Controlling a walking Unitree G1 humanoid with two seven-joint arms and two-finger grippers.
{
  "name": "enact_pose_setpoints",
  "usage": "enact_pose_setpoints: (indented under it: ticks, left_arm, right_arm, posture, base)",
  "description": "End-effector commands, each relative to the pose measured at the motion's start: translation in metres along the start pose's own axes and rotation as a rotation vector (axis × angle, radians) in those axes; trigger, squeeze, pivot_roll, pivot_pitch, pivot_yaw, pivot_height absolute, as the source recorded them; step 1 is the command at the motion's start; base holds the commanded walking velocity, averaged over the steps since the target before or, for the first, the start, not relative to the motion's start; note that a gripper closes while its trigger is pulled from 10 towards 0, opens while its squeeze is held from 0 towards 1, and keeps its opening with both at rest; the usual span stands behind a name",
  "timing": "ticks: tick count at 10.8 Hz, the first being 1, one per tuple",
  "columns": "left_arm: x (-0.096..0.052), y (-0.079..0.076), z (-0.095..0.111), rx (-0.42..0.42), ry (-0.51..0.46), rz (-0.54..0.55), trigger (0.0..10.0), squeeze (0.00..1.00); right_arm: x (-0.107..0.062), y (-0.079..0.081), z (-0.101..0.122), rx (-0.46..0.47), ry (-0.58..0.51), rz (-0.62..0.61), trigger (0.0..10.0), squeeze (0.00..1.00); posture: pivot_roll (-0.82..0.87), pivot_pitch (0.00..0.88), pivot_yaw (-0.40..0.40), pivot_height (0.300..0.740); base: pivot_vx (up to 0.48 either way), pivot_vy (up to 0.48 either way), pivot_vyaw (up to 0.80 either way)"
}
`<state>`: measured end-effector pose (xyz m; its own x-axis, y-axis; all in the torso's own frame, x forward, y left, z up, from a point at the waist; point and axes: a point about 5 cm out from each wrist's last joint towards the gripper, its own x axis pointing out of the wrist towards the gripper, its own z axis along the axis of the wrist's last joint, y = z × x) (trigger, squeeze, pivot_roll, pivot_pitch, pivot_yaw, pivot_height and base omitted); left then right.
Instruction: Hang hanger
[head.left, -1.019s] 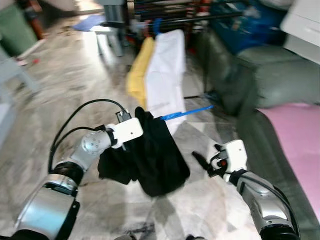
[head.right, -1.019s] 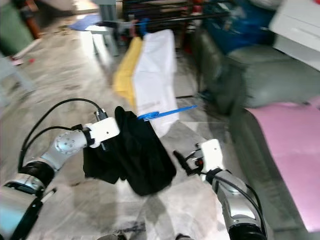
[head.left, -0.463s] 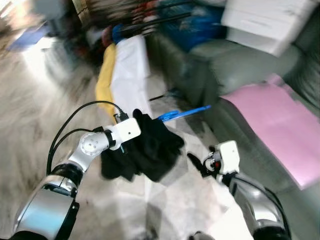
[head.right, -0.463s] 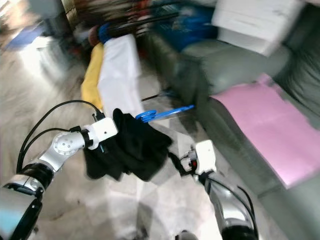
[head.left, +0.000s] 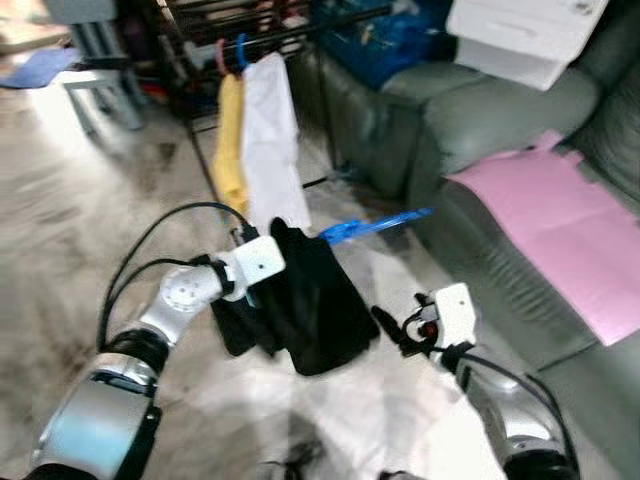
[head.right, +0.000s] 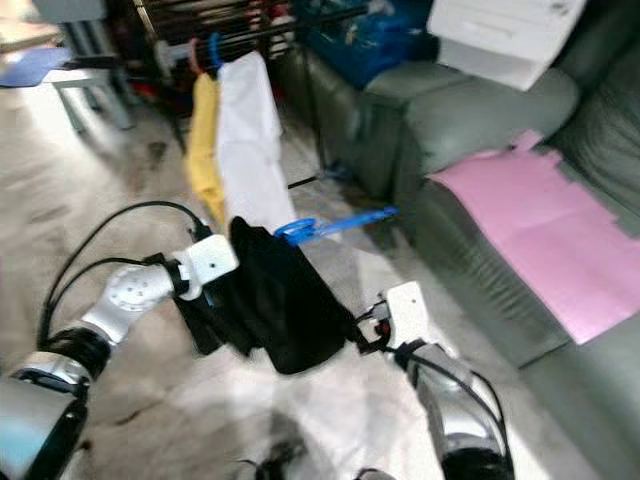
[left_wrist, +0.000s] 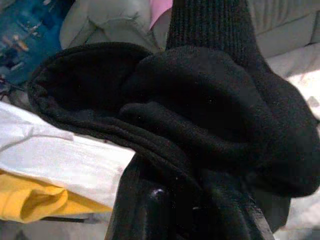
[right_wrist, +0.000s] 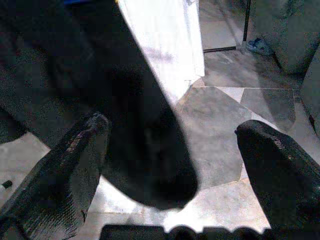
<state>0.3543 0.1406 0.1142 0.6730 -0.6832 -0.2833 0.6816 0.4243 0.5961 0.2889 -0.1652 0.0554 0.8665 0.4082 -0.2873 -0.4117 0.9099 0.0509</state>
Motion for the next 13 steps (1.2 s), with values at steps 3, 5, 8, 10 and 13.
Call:
enact_pose_setpoints:
  ticks: [3, 5, 8, 10, 13]
  left_arm:
    - [0.004, -0.001, 0.011, 0.014, -0.073, 0.003, 10.0, 0.00]
    - [0.004, 0.001, 0.019, 0.008, -0.132, -0.024, 10.0, 0.00]
    - [0.004, 0.005, 0.025, 0.001, -0.156, -0.017, 10.0, 0.00]
    - [0.006, 0.001, 0.028, -0.037, -0.180, -0.053, 10.0, 0.00]
    - [0.009, 0.000, 0.039, -0.038, -0.230, -0.125, 10.0, 0.00]
  right_arm:
    - [-0.007, -0.004, -0.012, 0.021, 0.044, -0.024, 10.0, 0.00]
    - [-0.011, -0.020, -0.014, 0.037, 0.055, -0.092, 10.0, 0.00]
    - [-0.007, -0.019, -0.011, 0.042, 0.049, -0.105, 10.0, 0.00]
    - [-0.010, -0.025, -0.018, 0.035, 0.085, -0.142, 10.0, 0.00]
    - [-0.007, -0.049, 0.000, 0.057, 0.006, -0.270, 10.0, 0.00]
  posture:
    - [-0.11, 0.123, 0.052, 0.740]
    - [-0.11, 0.126, 0.054, 0.740]
    - [-0.10, 0.126, 0.060, 0.740]
    - [-0.10, 0.133, 0.062, 0.740]
    - [-0.10, 0.135, 0.066, 0.740]
  base:
    - [0.000, 0.000, 0.00]
    - [0.000, 0.000, 0.00]
    - [0.000, 0.000, 0.00]
    - [0.000, 0.000, 0.00]
    - [0.000, 0.000, 0.00]
